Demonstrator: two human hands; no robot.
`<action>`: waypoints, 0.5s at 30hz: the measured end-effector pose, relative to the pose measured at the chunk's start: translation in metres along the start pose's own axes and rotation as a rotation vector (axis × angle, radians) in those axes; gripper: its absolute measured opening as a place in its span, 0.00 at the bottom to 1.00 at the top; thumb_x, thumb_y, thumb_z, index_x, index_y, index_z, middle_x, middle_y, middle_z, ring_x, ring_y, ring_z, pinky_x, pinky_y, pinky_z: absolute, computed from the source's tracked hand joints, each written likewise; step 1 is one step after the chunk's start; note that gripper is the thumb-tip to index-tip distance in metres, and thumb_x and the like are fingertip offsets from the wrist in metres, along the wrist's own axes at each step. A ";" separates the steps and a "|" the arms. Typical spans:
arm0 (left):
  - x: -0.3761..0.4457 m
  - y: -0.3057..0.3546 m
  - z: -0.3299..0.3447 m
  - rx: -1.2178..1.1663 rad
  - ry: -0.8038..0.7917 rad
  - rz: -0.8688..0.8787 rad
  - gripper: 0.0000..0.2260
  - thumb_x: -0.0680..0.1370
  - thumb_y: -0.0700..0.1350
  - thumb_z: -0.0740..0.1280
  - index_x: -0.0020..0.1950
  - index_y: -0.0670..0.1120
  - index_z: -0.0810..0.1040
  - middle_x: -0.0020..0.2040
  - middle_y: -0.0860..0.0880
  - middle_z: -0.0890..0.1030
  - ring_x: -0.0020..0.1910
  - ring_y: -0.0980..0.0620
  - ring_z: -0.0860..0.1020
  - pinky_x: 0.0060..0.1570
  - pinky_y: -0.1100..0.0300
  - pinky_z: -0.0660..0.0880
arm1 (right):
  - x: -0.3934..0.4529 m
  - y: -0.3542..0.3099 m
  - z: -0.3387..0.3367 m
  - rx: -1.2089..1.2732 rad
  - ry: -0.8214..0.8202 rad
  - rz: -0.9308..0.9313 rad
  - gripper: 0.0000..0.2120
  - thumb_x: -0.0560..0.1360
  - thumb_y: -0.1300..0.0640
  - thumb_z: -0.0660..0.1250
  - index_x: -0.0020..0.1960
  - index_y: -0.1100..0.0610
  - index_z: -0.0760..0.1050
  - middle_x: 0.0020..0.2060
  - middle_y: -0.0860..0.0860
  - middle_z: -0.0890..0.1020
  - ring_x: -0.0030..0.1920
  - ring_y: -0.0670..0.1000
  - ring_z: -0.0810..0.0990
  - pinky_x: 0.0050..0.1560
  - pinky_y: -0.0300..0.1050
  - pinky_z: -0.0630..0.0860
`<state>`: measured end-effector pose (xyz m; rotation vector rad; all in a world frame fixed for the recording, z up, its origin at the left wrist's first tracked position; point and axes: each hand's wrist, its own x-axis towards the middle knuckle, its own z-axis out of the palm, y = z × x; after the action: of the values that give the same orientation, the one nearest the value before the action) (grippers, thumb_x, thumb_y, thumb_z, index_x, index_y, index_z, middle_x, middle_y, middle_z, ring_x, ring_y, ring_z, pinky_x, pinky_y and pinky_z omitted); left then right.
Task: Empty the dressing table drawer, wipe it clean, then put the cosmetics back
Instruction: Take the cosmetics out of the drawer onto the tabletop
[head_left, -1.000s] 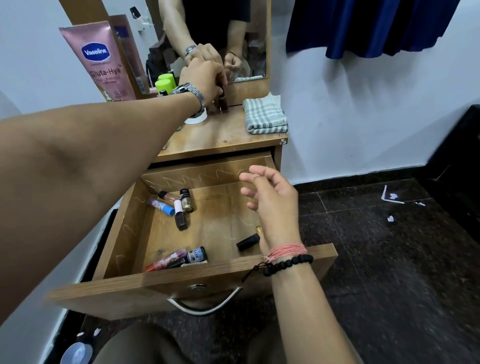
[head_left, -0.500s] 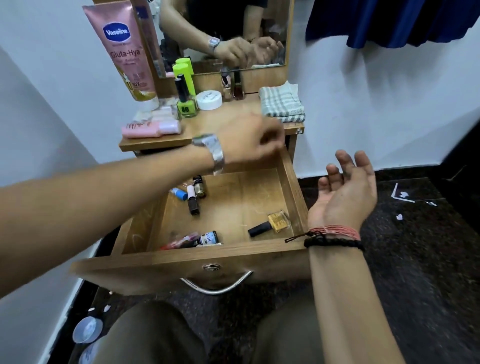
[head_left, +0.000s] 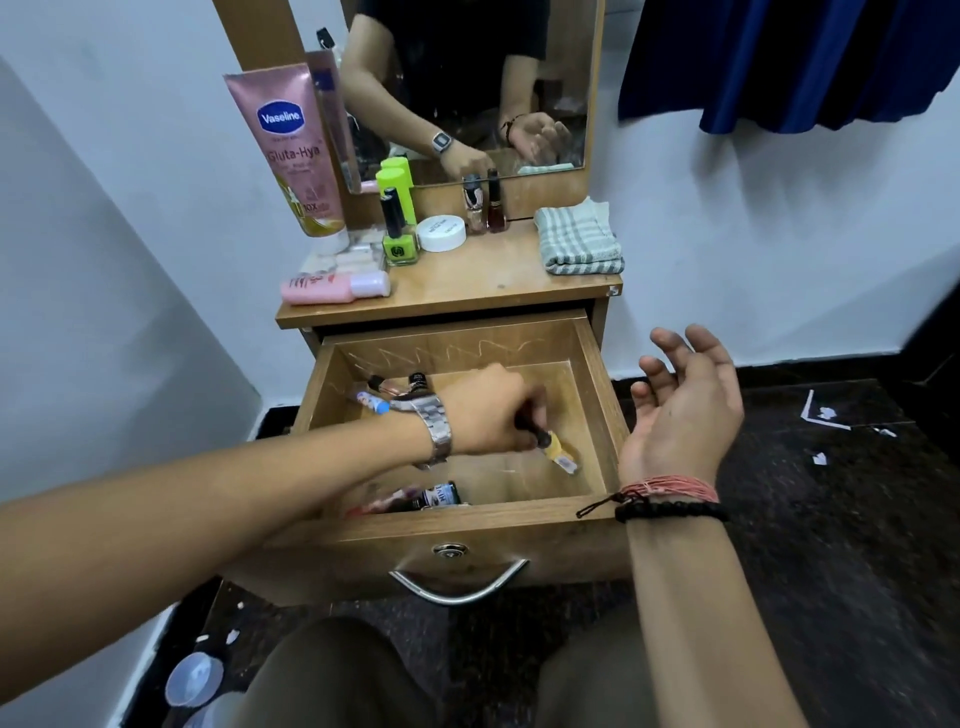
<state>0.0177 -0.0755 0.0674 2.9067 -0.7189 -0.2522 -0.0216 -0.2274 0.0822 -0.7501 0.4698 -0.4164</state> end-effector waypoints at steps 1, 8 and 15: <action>-0.003 -0.006 -0.012 -0.022 0.046 -0.005 0.08 0.72 0.49 0.72 0.49 0.51 0.80 0.46 0.53 0.83 0.45 0.53 0.81 0.45 0.58 0.78 | -0.001 0.001 0.002 -0.004 -0.013 0.001 0.10 0.77 0.65 0.58 0.49 0.54 0.75 0.41 0.52 0.83 0.33 0.46 0.75 0.31 0.36 0.68; -0.020 -0.047 -0.105 -0.071 0.441 -0.120 0.11 0.72 0.50 0.72 0.52 0.48 0.82 0.46 0.52 0.82 0.44 0.56 0.79 0.46 0.63 0.76 | -0.009 0.011 0.011 -0.041 -0.105 0.023 0.10 0.77 0.65 0.59 0.46 0.52 0.75 0.38 0.50 0.83 0.33 0.46 0.75 0.31 0.36 0.69; -0.005 -0.096 -0.144 -0.057 0.681 -0.313 0.11 0.71 0.48 0.74 0.48 0.44 0.80 0.44 0.47 0.83 0.43 0.49 0.81 0.45 0.51 0.79 | -0.011 0.011 0.009 -0.069 -0.114 0.053 0.11 0.78 0.65 0.58 0.46 0.52 0.75 0.39 0.49 0.83 0.33 0.45 0.76 0.32 0.36 0.70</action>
<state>0.0840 0.0241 0.1920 2.7475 -0.1417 0.6468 -0.0240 -0.2092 0.0825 -0.8222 0.3973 -0.3071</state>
